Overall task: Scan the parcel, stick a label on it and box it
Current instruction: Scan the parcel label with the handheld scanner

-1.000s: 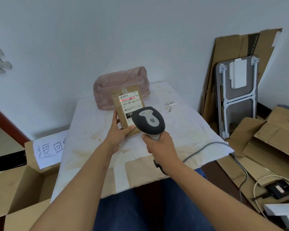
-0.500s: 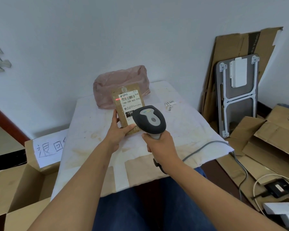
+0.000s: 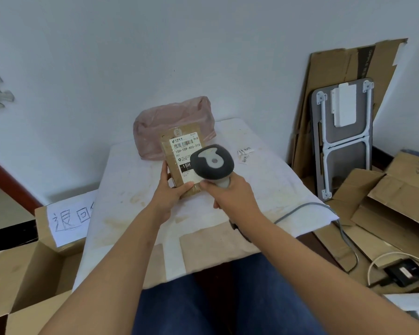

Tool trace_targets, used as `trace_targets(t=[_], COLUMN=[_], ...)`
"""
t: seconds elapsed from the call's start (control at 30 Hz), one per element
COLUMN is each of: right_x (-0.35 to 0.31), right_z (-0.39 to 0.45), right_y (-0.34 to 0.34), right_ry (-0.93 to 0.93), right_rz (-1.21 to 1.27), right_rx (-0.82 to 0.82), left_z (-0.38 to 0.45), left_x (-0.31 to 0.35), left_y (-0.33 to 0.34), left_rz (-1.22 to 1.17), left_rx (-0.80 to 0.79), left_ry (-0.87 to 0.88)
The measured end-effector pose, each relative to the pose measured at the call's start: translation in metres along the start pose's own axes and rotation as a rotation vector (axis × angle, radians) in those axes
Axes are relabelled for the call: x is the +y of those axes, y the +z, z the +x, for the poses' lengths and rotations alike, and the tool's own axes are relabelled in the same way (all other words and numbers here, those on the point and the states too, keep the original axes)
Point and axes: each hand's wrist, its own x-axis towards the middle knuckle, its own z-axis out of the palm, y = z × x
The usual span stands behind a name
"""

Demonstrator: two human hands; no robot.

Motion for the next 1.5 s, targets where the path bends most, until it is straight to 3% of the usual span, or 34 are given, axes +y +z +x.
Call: trace_targets(t=[0.17, 0.27, 0.47, 0.63, 1.03, 1.23, 1.4, 1.5], right_x=[-0.009, 0.007, 0.06, 0.078, 0.084, 0.063, 0.048, 0.044], right_z=[0.042, 0.064, 0.082, 0.085, 0.087, 0.088, 0.092, 0.09], right_y=[-0.025, -0.033, -0.028, -0.027, -0.028, -0.03, -0.024, -0.015], right_ry=[-0.079, -0.064, 0.044, 0.022, 0.063, 0.101, 0.094, 0.015], right_rz=[-0.373, -0.614, -0.856, -1.052, -0.97, -0.943, -0.822, -0.713], right_rx=[0.09, -0.021, -0.204, -0.267, -0.272, -0.363, -0.296, -0.15], left_z=[0.0, 0.001, 0.002, 0.002, -0.003, -0.019, -0.038, -0.048], left_x=[0.0, 0.0, 0.001, 0.006, 0.015, 0.038, 0.047, 0.048], left_y=[-0.001, -0.002, -0.003, -0.002, -0.001, -0.008, -0.018, -0.019], left_rz=[-0.012, -0.005, -0.004, 0.009, 0.05, 0.134, 0.184, 0.186], left_rx=[-0.003, -0.009, -0.012, -0.017, 0.021, -0.013, -0.064, -0.084], left_ry=[-0.02, -0.022, -0.033, -0.051, -0.108, -0.297, -0.43, -0.458])
